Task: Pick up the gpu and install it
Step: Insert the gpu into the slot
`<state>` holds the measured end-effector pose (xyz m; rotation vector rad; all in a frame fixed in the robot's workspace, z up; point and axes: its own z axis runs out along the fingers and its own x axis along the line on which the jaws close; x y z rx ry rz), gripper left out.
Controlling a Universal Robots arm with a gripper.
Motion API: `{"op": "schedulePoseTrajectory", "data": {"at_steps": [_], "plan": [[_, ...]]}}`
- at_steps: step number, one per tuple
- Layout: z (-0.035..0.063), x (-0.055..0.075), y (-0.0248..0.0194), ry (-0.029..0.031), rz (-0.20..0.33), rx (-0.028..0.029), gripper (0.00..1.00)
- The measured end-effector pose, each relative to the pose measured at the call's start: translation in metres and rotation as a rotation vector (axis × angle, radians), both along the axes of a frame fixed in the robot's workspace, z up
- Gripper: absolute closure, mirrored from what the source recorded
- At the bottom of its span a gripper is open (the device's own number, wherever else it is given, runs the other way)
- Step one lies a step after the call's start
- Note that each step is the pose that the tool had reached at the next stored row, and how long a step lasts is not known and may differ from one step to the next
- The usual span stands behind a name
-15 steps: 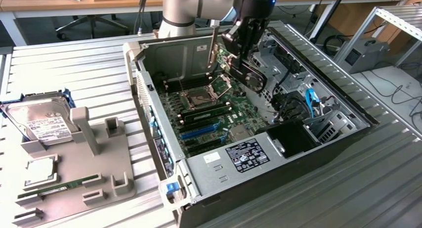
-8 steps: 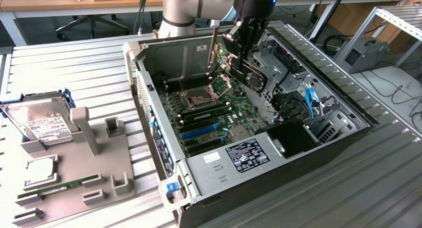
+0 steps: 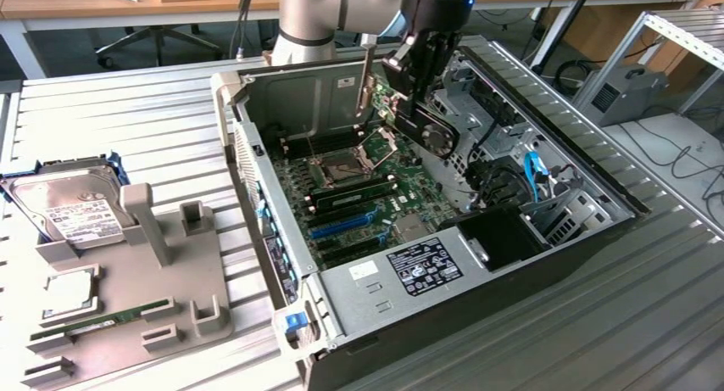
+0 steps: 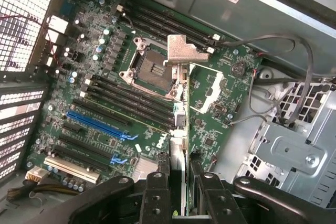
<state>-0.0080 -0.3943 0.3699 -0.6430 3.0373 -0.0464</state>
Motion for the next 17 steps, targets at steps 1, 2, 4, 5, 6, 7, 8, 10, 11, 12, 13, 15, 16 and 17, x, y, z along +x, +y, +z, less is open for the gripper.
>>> {"op": "schedulePoseTrajectory", "data": {"at_steps": [1, 2, 4, 5, 6, 7, 8, 10, 11, 12, 13, 15, 16, 17], "plan": [[0.0000, 0.0001, 0.0000, 0.0000, 0.001, 0.0000, 0.74], [0.0000, 0.0002, 0.0000, 0.0000, 0.002, 0.0000, 0.74], [0.0000, 0.0003, 0.0000, 0.0000, 0.006, 0.0000, 0.74], [0.0000, 0.0004, 0.0000, 0.0000, 0.008, 0.0000, 0.74], [-0.0001, 0.0004, 0.0000, 0.0000, 0.010, 0.0000, 0.74], [-0.0001, 0.0005, 0.0000, 0.0000, 0.011, 0.0000, 0.74], [-0.0001, 0.0006, 0.0000, 0.0000, 0.013, 0.0000, 0.74], [-0.0001, 0.0006, 0.0000, 0.0000, 0.016, 0.0000, 0.74], [-0.0001, 0.0006, 0.0000, 0.0000, 0.017, 0.0000, 0.74], [-0.0002, 0.0006, 0.0000, 0.0000, 0.019, 0.0000, 0.74], [-0.0001, 0.0006, 0.0000, 0.0000, 0.020, -0.0001, 0.74], [-0.0002, 0.0006, 0.0000, 0.0000, 0.023, -0.0001, 0.74], [-0.0002, 0.0006, 0.0000, 0.0000, 0.025, -0.0001, 0.74], [-0.0003, 0.0006, 0.0000, 0.0001, 0.026, 0.0000, 0.74]]}}
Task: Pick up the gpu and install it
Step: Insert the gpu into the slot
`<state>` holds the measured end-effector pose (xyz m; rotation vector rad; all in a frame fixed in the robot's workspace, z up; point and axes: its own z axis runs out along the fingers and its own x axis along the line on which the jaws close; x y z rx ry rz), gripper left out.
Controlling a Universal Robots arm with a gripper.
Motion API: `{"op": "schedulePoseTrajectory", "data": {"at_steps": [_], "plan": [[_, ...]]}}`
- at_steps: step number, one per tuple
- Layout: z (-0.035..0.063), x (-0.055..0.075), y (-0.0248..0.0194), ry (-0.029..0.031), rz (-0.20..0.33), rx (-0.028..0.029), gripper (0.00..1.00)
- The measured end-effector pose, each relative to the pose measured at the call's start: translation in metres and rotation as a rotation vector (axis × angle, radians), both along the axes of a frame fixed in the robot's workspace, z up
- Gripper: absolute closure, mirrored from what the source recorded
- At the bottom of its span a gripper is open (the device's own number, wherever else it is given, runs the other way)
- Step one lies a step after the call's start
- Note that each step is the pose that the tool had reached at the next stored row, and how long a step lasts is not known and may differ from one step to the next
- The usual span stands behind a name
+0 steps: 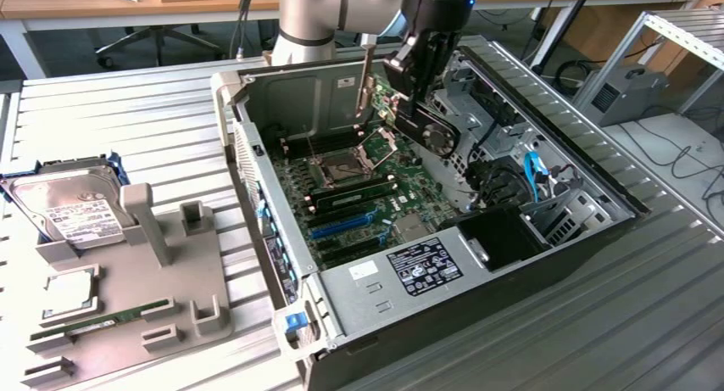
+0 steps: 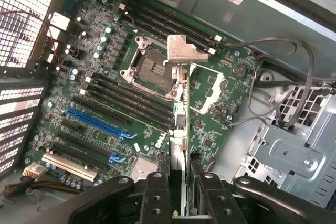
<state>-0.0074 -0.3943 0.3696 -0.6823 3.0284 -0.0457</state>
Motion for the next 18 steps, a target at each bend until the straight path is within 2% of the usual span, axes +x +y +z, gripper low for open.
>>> {"op": "schedulePoseTrajectory", "data": {"at_steps": [18], "plan": [[-0.0005, 0.0000, 0.0000, -0.0001, 0.025, 0.0000, 0.74]]}}
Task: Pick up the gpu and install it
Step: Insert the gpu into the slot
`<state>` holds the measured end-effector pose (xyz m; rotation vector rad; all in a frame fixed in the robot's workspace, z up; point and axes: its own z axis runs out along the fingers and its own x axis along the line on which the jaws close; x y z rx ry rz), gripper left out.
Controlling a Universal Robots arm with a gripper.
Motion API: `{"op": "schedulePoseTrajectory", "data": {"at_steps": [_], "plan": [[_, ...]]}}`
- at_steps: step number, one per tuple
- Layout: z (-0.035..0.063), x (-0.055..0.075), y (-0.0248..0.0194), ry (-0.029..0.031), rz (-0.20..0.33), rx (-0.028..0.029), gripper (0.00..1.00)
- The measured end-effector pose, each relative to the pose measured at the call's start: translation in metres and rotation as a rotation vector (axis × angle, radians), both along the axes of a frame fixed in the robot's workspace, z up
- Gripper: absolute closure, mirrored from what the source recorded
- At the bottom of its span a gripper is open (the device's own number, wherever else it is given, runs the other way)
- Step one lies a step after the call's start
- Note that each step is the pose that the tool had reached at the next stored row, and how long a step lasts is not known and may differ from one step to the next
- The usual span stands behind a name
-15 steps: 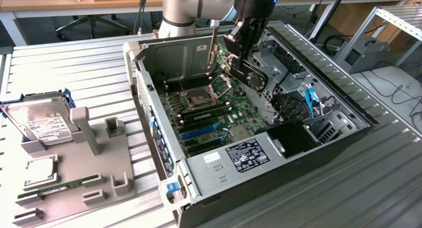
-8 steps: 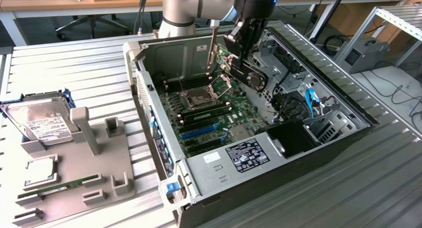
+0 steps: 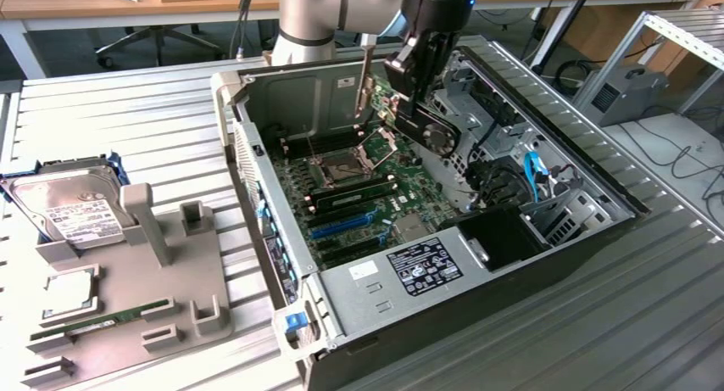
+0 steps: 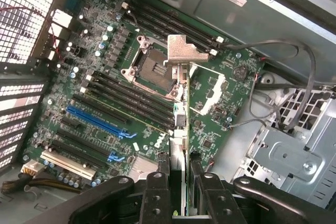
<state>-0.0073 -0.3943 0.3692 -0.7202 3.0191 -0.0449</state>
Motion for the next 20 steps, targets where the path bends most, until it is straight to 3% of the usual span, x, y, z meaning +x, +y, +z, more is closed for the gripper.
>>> {"op": "schedulePoseTrajectory", "data": {"at_steps": [20], "plan": [[-0.0001, 0.0000, 0.0000, 0.0000, 0.037, 0.0000, 0.74]]}}
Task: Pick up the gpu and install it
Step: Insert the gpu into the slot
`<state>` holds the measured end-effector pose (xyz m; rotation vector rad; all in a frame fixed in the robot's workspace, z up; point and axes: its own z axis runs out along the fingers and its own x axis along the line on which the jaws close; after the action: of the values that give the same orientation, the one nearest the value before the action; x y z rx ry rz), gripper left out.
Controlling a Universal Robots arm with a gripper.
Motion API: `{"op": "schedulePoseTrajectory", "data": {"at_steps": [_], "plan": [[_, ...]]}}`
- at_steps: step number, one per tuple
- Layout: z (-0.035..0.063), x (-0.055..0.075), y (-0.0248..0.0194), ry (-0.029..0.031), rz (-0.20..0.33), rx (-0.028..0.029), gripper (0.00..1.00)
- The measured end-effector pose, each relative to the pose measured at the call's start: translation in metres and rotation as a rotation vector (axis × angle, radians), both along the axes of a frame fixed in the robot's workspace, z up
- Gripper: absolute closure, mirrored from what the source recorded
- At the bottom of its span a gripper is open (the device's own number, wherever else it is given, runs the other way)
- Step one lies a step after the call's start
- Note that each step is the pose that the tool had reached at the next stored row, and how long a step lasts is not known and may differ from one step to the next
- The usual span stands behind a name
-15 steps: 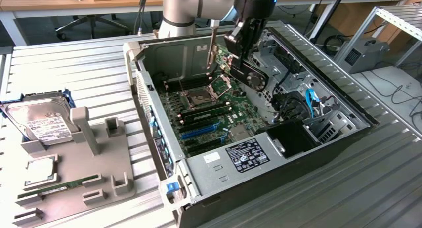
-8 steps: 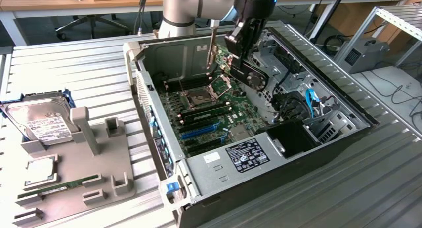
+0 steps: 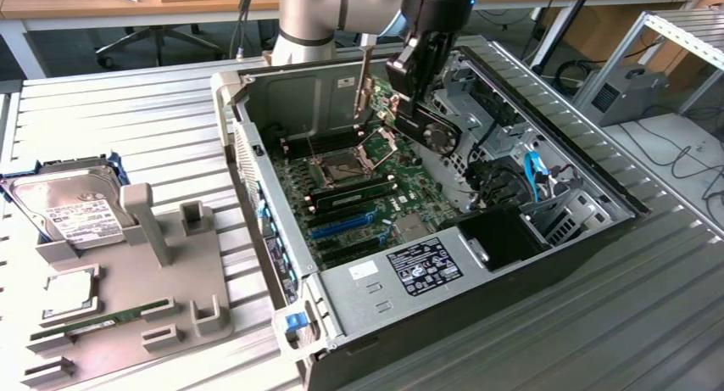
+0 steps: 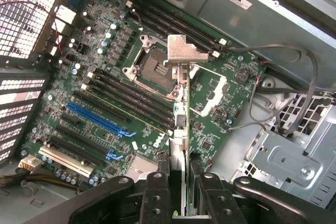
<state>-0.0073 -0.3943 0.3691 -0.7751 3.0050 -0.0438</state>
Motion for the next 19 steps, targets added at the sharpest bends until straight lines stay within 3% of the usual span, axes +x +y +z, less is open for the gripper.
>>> {"op": "schedulePoseTrajectory", "data": {"at_steps": [19], "plan": [[0.0000, 0.0001, 0.0000, 0.0000, 0.063, 0.0000, 0.74]]}}
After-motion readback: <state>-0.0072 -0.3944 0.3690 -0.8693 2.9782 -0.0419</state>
